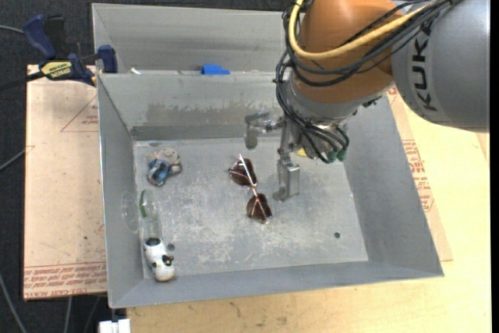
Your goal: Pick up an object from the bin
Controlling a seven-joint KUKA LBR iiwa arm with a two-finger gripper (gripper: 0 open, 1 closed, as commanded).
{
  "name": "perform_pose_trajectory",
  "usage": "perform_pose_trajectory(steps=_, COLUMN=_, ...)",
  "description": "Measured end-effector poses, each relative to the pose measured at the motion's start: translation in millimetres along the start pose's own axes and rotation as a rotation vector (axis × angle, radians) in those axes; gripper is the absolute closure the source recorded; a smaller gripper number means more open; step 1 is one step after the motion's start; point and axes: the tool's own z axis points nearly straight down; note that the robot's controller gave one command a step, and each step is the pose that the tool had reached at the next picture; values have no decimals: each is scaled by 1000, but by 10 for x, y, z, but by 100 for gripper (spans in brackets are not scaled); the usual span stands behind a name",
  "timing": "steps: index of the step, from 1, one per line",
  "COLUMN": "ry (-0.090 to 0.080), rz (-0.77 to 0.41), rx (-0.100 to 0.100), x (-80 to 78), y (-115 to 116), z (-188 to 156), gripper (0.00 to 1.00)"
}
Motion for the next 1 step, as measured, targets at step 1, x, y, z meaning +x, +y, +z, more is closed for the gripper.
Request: perform_pose_trajectory(steps=1, ry=2, rz=-165, rx=-1, x=36, y=-581, z=261, gripper=0)
